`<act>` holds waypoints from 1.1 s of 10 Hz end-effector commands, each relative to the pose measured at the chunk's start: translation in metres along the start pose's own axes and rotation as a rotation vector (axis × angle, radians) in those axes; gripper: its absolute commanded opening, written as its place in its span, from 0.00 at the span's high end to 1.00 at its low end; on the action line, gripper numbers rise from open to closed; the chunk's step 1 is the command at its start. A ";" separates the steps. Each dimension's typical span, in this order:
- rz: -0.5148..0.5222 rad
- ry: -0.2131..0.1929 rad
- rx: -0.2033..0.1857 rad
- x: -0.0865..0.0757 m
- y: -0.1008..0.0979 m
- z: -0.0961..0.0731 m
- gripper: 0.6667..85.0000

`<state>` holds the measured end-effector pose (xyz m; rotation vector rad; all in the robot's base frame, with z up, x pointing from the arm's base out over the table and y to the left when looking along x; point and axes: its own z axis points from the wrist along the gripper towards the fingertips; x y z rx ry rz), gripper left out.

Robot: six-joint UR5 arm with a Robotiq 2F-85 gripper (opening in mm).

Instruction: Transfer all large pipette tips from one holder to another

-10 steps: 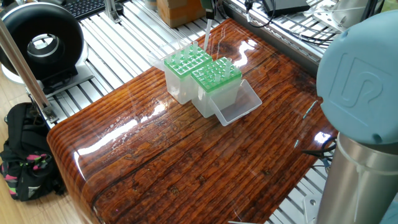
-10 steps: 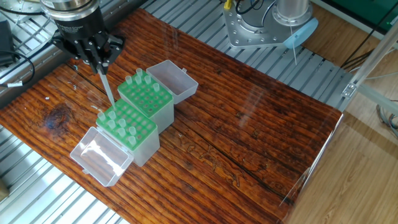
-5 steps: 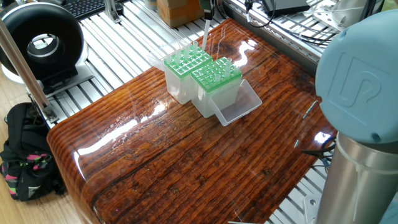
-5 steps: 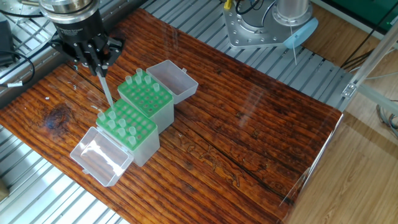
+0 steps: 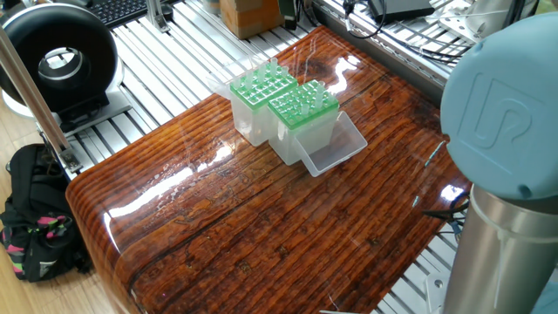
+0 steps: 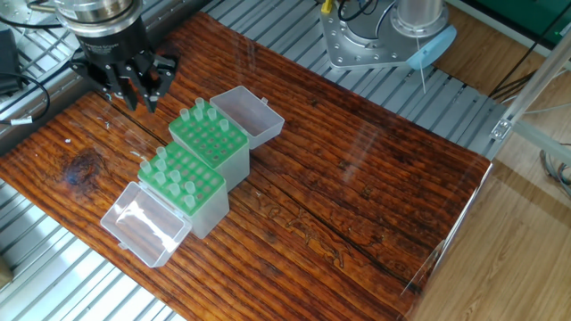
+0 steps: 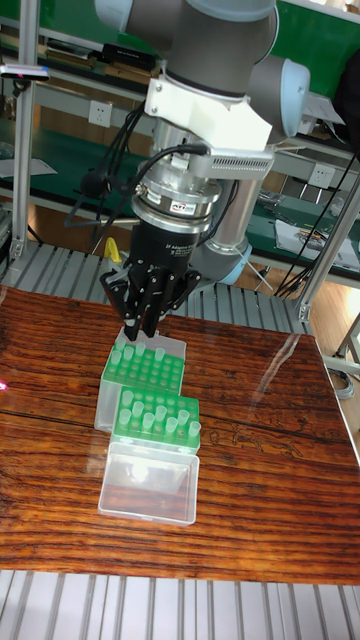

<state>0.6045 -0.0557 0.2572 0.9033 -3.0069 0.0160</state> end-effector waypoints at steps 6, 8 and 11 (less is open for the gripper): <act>0.074 -0.006 -0.068 0.027 0.049 0.029 0.67; 0.081 -0.016 -0.065 0.029 0.058 0.040 0.67; 0.108 -0.018 -0.081 0.033 0.084 0.055 0.68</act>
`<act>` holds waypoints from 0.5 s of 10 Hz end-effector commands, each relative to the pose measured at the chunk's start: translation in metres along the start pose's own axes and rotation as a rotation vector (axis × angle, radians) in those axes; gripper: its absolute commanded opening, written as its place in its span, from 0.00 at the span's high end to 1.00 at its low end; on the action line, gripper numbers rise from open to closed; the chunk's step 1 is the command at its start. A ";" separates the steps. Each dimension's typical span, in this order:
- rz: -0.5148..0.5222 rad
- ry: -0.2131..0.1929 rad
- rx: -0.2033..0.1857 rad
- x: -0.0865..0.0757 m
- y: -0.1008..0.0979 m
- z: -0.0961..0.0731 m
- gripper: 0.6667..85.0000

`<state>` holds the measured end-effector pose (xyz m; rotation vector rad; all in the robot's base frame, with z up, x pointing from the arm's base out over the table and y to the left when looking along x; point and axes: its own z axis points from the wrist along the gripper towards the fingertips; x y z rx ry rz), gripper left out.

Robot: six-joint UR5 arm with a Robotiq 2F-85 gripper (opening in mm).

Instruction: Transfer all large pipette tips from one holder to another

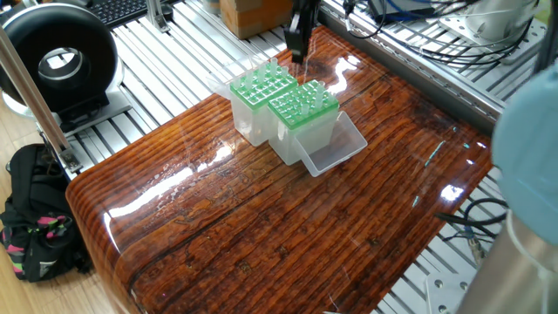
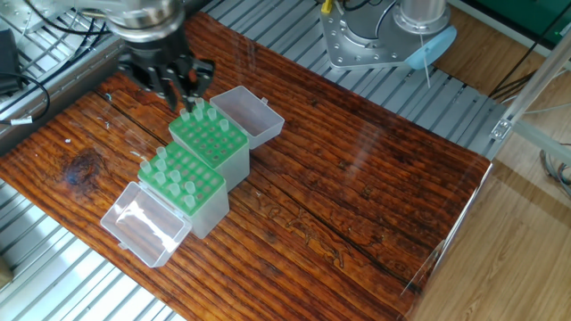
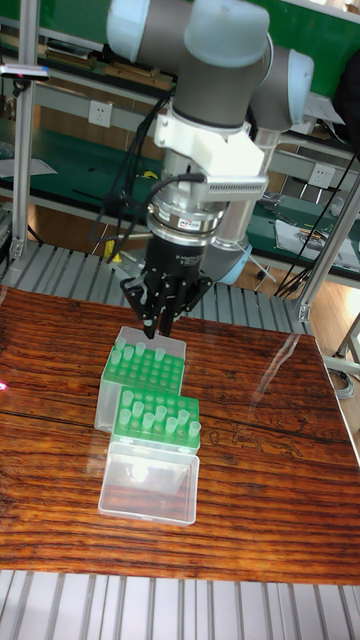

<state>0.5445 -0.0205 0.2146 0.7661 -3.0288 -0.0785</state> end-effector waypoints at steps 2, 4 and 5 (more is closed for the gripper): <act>-0.028 -0.020 -0.020 0.005 0.030 0.030 0.68; -0.042 -0.014 -0.023 0.007 0.031 0.037 0.67; -0.036 -0.008 -0.026 0.008 0.032 0.040 0.67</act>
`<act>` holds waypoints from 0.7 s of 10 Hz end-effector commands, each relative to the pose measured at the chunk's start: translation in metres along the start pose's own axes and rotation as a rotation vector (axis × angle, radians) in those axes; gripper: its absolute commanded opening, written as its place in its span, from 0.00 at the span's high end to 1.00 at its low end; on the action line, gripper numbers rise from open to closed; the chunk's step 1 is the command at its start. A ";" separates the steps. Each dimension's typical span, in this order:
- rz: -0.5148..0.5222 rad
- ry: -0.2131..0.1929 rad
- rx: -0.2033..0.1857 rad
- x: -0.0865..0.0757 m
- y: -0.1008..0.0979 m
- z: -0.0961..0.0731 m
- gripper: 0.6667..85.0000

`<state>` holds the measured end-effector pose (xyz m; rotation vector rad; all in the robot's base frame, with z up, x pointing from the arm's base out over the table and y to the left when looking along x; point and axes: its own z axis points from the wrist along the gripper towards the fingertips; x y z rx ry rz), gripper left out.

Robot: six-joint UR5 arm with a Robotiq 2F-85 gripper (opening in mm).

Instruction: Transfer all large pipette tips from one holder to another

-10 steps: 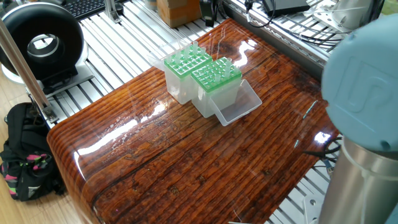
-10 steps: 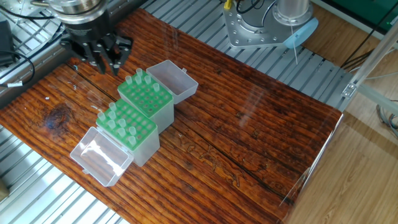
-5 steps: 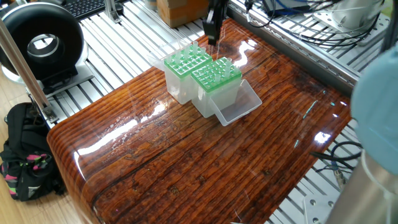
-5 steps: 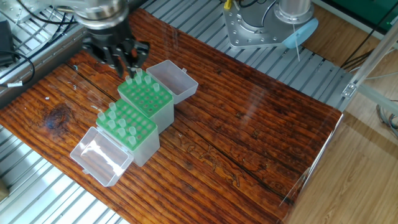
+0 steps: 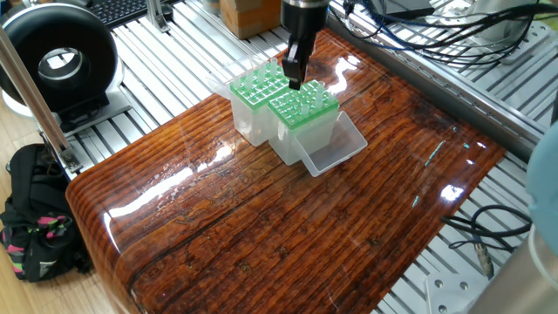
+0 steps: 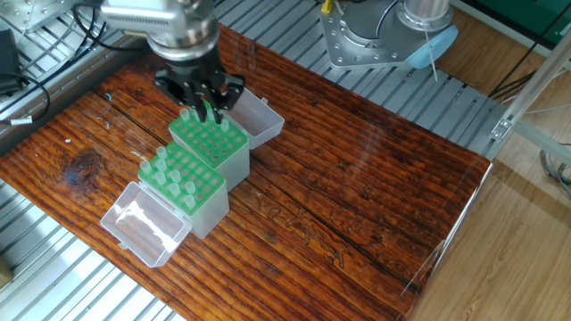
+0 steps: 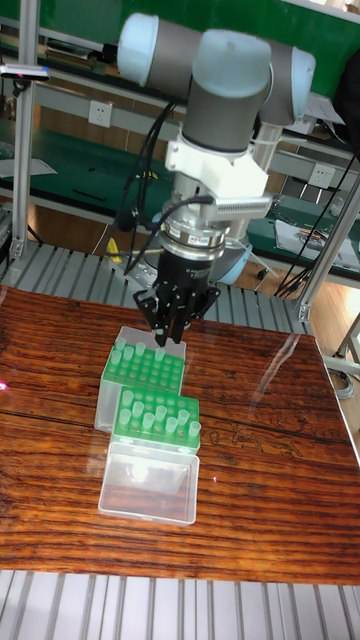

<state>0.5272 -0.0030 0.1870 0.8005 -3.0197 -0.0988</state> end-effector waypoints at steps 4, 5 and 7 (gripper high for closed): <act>-0.012 0.013 0.000 0.003 0.005 0.027 0.65; -0.016 0.028 -0.001 0.007 0.005 0.028 0.65; -0.012 0.062 -0.004 0.015 0.005 0.030 0.65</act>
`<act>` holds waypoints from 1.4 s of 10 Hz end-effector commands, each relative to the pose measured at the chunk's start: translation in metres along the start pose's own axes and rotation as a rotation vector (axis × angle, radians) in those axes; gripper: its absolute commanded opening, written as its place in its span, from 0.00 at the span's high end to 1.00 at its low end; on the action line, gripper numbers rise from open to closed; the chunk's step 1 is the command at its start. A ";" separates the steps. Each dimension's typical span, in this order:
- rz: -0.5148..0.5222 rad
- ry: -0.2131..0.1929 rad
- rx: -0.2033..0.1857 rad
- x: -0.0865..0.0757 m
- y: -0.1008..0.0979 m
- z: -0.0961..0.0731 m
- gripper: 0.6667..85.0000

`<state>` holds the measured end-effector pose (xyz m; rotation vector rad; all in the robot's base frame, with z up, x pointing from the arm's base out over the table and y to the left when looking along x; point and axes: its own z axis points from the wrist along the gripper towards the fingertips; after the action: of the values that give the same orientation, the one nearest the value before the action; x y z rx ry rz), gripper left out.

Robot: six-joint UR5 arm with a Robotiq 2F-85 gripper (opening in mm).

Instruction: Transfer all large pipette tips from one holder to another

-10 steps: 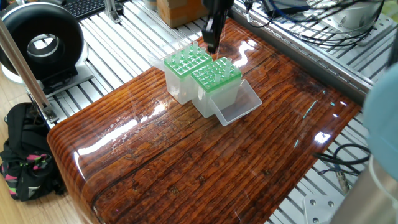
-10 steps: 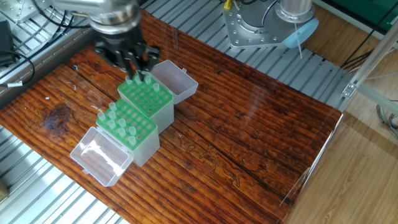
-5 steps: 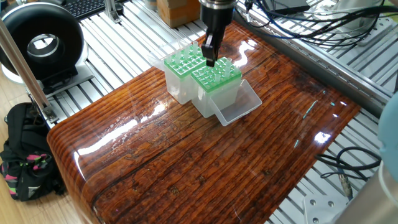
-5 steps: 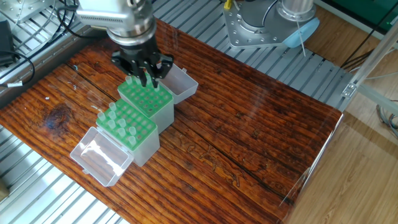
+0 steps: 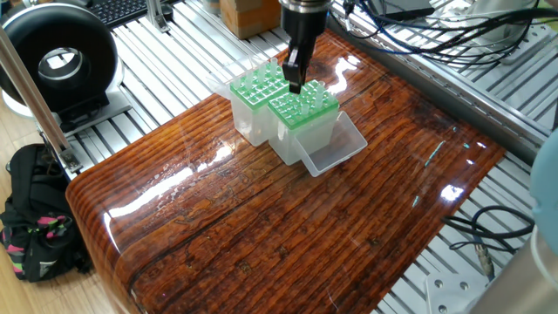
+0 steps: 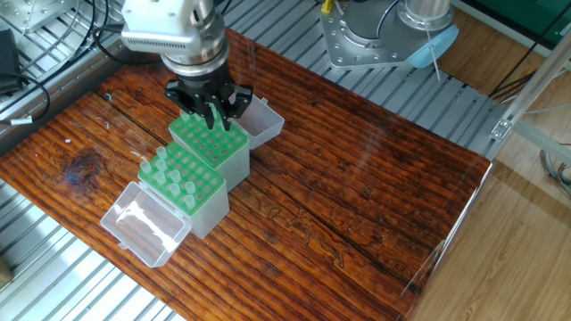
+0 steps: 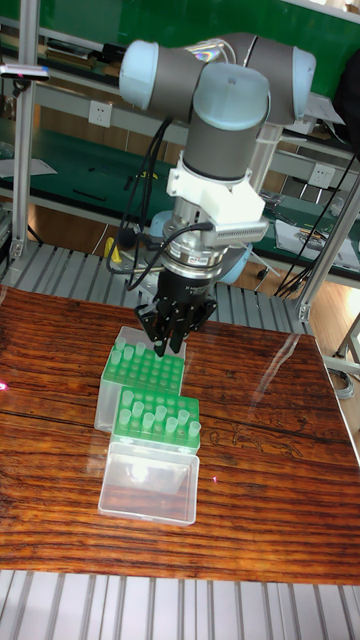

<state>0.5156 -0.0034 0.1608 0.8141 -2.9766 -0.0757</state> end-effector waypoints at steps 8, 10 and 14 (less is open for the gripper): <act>-0.002 0.035 -0.014 0.007 0.003 0.014 0.66; -0.002 0.037 -0.014 0.008 0.002 0.015 0.66; -0.003 0.036 -0.009 0.008 0.001 0.018 0.67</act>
<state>0.5064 -0.0082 0.1436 0.8120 -2.9325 -0.0586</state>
